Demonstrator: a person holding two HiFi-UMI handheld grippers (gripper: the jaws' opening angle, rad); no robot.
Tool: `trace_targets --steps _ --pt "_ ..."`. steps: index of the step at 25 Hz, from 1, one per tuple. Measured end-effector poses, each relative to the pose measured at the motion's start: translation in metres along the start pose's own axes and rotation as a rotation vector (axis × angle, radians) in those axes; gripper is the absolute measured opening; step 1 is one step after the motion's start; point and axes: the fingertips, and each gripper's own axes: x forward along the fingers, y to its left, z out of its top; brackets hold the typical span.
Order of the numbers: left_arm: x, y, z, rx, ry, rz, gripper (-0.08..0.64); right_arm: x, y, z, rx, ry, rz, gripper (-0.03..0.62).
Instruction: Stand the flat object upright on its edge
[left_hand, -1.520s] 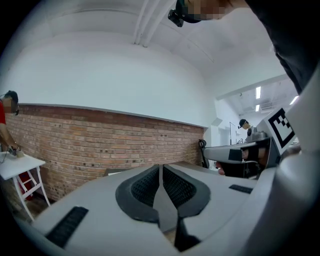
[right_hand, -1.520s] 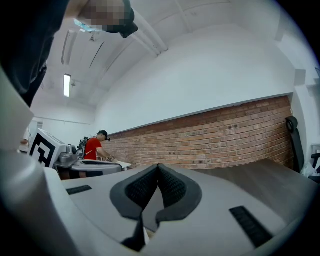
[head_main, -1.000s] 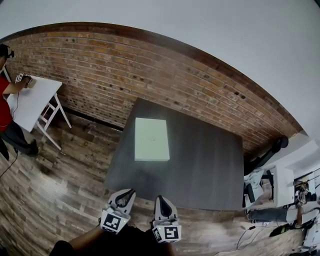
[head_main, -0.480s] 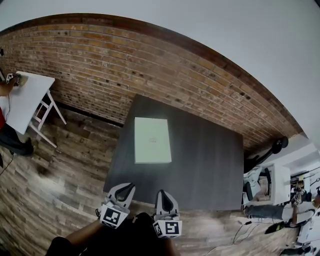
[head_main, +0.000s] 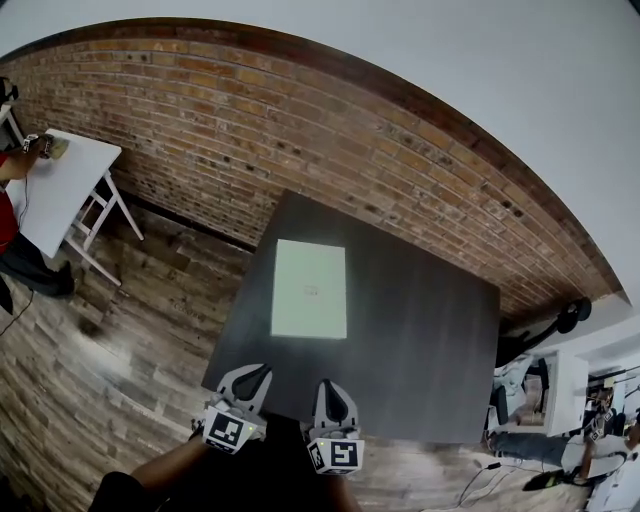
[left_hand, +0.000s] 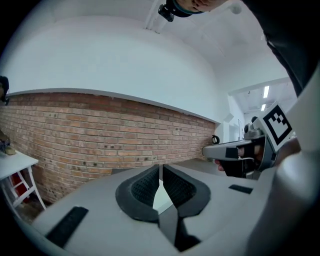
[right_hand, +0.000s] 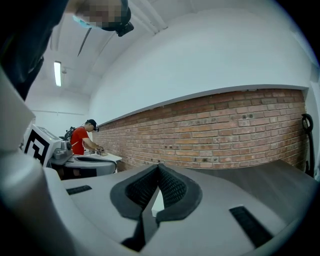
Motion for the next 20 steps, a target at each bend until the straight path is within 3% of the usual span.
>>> trace_targets --steps 11,20 --pt "0.050 0.017 -0.035 0.080 0.065 0.103 0.048 0.036 -0.056 -0.033 -0.019 0.045 0.054 0.025" --pt "0.088 0.030 -0.067 0.096 0.093 0.126 0.048 0.062 -0.083 -0.074 -0.034 0.070 0.081 0.025"
